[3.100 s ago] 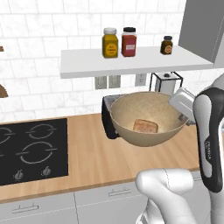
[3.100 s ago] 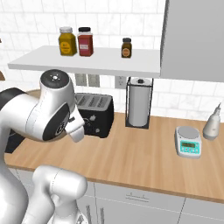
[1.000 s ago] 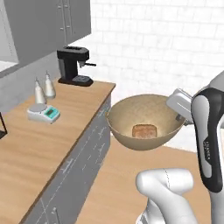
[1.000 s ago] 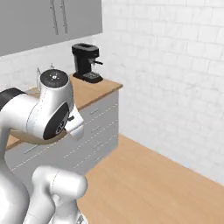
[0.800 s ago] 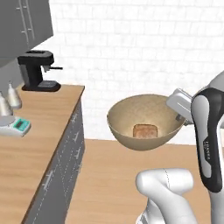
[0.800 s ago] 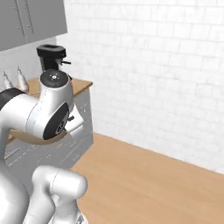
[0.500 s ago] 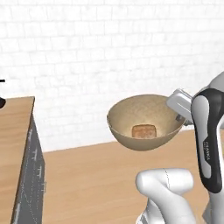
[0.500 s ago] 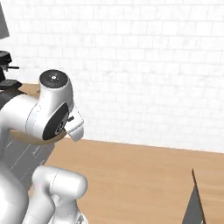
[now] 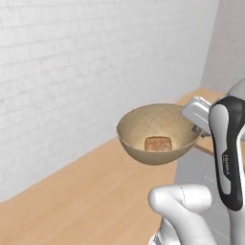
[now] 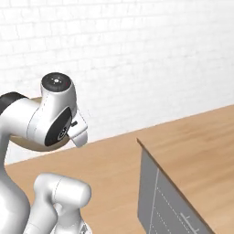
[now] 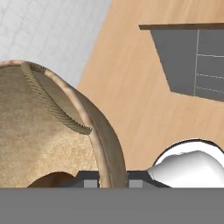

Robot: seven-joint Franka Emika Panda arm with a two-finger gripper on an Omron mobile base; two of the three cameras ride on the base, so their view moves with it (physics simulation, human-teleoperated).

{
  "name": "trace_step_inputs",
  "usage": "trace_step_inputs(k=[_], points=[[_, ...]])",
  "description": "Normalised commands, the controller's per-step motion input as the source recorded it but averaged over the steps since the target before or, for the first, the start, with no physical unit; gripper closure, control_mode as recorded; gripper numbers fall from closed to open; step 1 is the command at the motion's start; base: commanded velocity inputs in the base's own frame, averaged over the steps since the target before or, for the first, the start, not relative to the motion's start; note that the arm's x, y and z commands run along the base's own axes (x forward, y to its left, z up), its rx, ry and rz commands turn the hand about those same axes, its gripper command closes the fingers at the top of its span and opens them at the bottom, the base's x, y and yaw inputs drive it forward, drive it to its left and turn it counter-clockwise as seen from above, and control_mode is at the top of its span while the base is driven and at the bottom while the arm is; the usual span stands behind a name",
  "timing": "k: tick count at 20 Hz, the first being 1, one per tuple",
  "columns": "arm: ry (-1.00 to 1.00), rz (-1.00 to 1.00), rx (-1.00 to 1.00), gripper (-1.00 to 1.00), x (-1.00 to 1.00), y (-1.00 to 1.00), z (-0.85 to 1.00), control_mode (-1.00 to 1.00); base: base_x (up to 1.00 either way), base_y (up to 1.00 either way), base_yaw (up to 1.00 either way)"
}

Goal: Open the cabinet, pick up the bread from the cabinet and place it in the basket. Then move the basket to the dining counter.

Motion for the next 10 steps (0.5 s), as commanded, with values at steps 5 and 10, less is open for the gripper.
trace_step_inputs(k=[5,10], points=[[0.00,0.00,0.00,1.00,0.00,0.00,0.00,1.00,0.00,0.00,-0.98],[0.00,0.00,0.00,1.00,0.00,0.00,0.00,1.00,0.00,0.04,-0.94]])
